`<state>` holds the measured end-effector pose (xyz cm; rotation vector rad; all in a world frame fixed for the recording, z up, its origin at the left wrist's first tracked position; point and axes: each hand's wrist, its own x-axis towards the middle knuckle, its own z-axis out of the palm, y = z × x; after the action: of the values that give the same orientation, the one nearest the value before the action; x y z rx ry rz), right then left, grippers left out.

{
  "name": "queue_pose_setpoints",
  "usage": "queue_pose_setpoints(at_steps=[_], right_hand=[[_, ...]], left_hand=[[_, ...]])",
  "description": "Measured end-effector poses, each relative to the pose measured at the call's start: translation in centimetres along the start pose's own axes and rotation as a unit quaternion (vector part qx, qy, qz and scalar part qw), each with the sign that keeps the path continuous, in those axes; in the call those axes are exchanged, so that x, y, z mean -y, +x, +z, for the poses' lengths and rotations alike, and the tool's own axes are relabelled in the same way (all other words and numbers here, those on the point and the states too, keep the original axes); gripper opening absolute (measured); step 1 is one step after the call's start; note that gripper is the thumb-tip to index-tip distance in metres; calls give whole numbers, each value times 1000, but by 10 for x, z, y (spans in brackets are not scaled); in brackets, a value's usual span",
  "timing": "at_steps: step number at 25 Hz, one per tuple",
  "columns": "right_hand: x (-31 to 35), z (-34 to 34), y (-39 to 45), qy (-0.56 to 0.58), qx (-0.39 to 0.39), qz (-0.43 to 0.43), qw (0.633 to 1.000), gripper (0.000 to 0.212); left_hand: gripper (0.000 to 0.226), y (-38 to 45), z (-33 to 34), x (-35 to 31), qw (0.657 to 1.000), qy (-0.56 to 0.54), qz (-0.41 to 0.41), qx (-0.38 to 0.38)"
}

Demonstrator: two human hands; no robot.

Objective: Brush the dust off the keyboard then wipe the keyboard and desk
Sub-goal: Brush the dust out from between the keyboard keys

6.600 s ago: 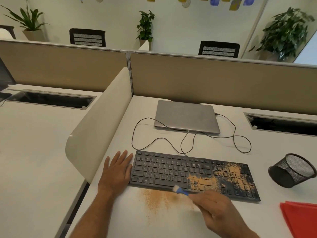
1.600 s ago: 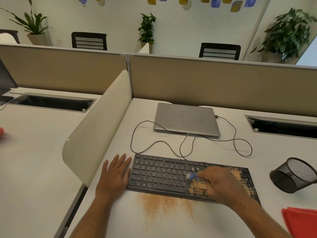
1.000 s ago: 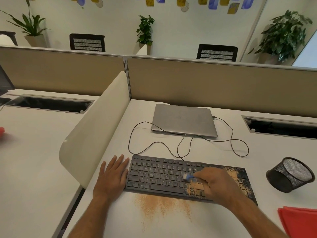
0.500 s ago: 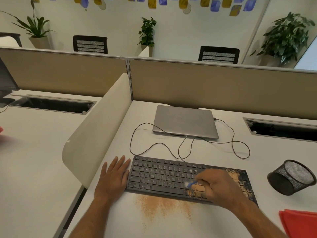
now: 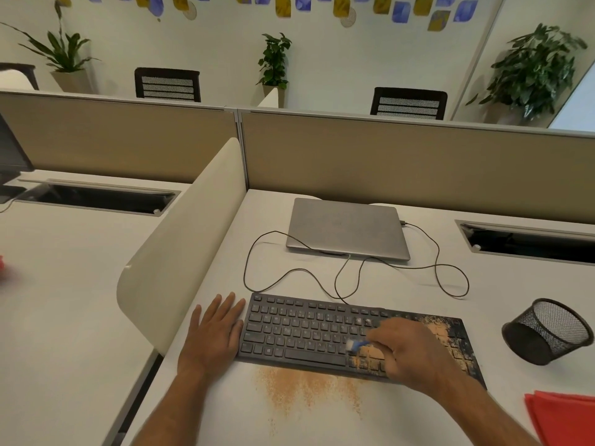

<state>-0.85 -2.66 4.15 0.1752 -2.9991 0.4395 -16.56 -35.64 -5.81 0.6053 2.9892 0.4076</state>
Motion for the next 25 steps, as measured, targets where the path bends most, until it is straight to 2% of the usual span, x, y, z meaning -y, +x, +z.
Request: queue_pose_setpoints(at_steps=[3, 7, 10, 14, 18, 21, 25], right_hand=[[-5, -4, -2, -12, -20, 11, 1000, 17], [-2, 0, -5, 7, -22, -17, 1000, 21], [-5, -2, -3, -1, -29, -10, 1000, 14], [-4, 3, -3, -7, -25, -9, 1000, 22], [-4, -3, -3, 7, -40, -1, 999, 12], [-3, -1, -5, 14, -32, -3, 999, 21], [-5, 3, -7, 7, -25, 2, 1000, 13]], left_hand=[[75, 0, 0, 1, 1000, 2, -1, 0], [75, 1, 0, 1, 1000, 6, 1, 2], [73, 0, 1, 2, 1000, -1, 0, -1], [71, 1, 1, 2, 1000, -3, 3, -1], [73, 1, 1, 2, 1000, -3, 0, -5], [73, 1, 1, 2, 1000, 2, 0, -2], [72, 1, 1, 3, 1000, 4, -2, -2]])
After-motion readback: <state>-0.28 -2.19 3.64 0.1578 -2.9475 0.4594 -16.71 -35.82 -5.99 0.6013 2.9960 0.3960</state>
